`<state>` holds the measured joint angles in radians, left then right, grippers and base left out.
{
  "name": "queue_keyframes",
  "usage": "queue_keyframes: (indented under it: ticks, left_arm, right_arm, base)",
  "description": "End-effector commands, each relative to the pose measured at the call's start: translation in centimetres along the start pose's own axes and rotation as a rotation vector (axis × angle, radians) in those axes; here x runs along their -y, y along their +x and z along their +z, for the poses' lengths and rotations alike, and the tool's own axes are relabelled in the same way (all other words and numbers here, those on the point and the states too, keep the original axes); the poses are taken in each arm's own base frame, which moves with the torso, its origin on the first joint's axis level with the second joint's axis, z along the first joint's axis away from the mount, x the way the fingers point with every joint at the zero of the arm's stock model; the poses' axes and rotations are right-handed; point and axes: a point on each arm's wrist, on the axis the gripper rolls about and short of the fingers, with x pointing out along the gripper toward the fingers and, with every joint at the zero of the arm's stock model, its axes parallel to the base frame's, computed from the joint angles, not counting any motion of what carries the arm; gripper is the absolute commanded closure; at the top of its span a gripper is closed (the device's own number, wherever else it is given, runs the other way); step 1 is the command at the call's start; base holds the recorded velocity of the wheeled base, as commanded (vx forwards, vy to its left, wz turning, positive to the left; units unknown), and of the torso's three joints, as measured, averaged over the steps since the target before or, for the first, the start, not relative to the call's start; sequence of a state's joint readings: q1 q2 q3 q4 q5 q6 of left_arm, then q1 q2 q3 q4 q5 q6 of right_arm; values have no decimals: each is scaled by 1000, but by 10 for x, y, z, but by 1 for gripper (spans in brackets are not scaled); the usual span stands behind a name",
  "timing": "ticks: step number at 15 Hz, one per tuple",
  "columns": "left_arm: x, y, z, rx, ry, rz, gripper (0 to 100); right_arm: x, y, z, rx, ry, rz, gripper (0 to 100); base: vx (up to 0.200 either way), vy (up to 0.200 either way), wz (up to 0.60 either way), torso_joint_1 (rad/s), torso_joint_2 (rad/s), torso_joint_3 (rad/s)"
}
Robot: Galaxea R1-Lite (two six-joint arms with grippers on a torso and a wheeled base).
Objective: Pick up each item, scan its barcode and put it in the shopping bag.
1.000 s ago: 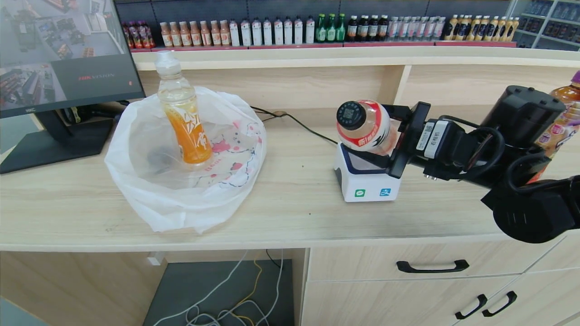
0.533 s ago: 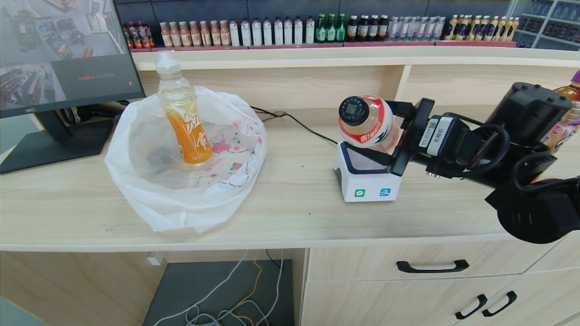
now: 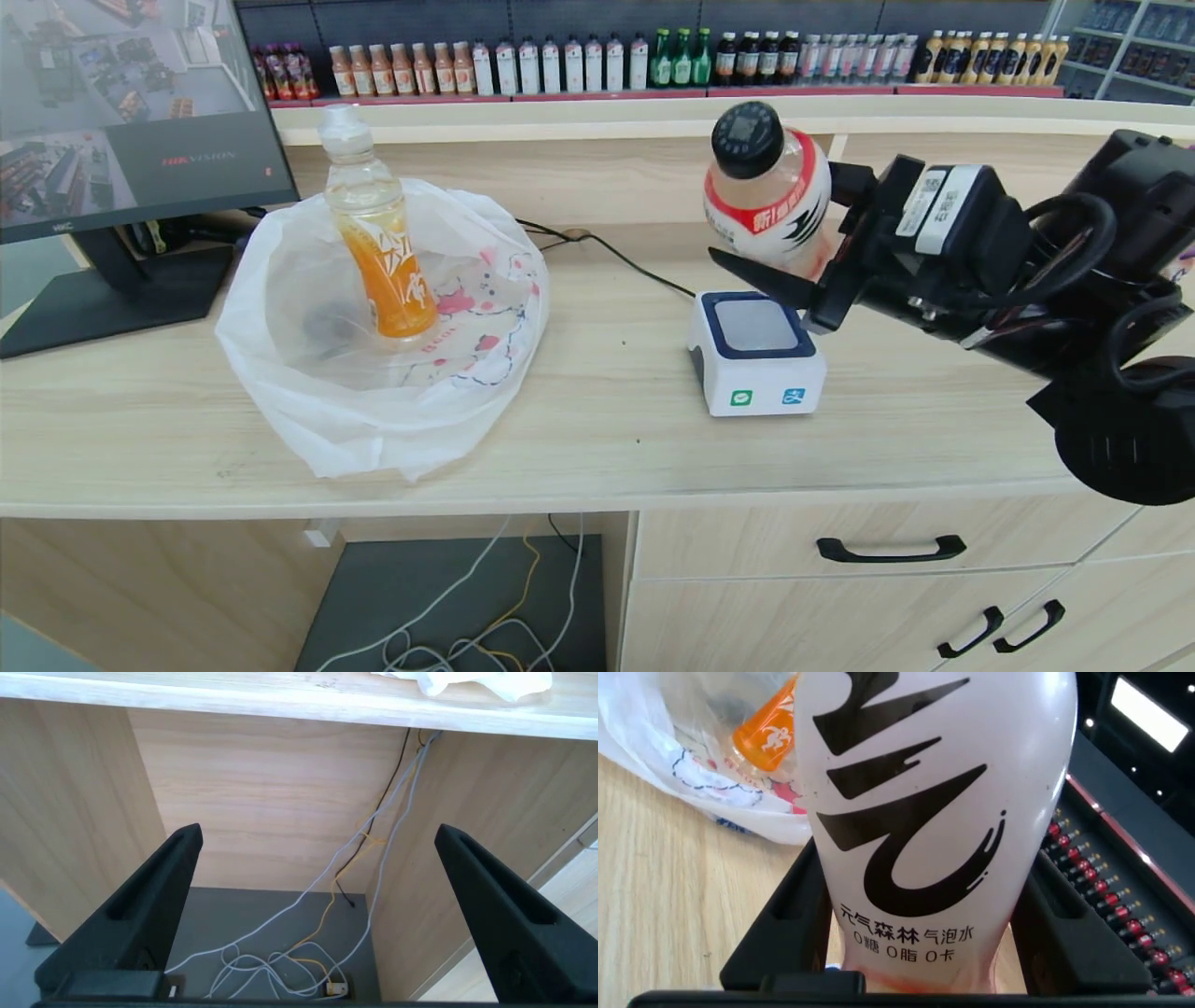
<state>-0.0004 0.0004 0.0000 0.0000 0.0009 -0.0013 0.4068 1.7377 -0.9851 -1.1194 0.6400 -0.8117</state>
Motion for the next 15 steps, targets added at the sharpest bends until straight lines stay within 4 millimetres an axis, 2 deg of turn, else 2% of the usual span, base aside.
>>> queue_keyframes:
  ticks: [1,6,9,15]
  left_arm:
    - [0,0,0,0,0,1,0]
    - [0,0,0,0,0,0,0]
    - [0,0,0,0,0,0,0]
    - [0,0,0,0,0,0,0]
  right_arm:
    - [7,1,16,2,38,-66,100]
    - [8,5,30,43,197,-172,100]
    - [12,5,35,23,354,-344,100]
    - [-2,-14,30,-7,554,-587,100]
  base:
    - [0,0,0,0,0,0]
    - [0,0,0,0,0,0]
    - [0,0,0,0,0,0]
    - [0,0,0,0,0,0]
